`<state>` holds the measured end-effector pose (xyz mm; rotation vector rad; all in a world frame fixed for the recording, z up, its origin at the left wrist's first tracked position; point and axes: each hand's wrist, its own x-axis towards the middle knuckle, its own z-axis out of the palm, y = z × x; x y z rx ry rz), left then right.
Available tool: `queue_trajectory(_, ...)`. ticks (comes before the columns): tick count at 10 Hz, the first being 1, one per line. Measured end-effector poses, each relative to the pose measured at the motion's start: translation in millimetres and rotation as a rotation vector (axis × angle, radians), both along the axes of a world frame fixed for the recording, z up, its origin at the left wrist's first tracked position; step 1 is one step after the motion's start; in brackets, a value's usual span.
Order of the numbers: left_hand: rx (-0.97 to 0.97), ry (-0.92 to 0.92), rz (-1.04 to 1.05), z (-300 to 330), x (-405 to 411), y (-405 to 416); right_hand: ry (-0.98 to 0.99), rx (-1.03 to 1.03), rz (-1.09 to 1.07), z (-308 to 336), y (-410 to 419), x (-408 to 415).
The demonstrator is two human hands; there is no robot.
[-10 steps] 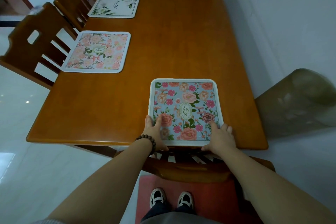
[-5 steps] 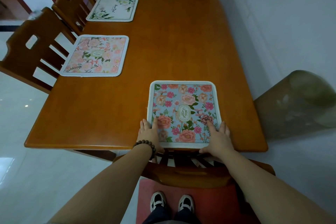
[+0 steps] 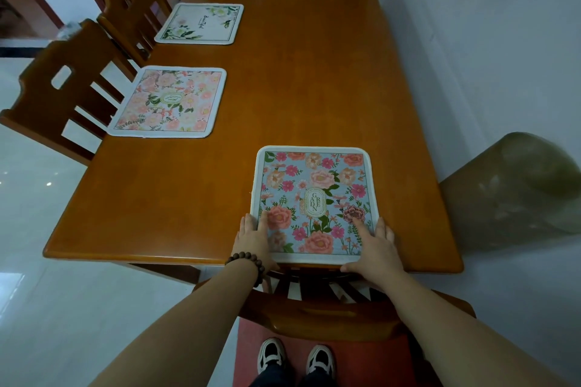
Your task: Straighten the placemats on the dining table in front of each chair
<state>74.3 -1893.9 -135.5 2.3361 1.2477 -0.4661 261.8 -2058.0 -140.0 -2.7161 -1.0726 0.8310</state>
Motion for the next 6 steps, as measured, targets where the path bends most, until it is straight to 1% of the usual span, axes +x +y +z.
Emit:
queue_trajectory(2, -0.01, 0.015, -0.008, 1.3, 2.6, 0.7, -0.009, -0.022, 0.002, -0.1, 1.7, 0.1)
queue_trajectory(3, -0.003, 0.062, -0.014, 3.2, 5.5, 0.3, -0.011, -0.051, 0.0, 1.1, 4.5, -0.7)
queue_trajectory(4, -0.038, 0.102, -0.015, 8.2, 9.3, -0.8, 0.023, -0.091, -0.018, 5.2, 7.4, -1.7)
queue_trajectory(5, -0.082, 0.116, 0.001, 11.6, 11.3, 1.4, 0.102, -0.142, -0.046, 8.0, 10.3, 1.9)
queue_trajectory(6, -0.058, 0.037, 0.049, 20.1, 11.3, 7.1, 0.129, -0.094, -0.095, 15.8, 12.7, 9.2)
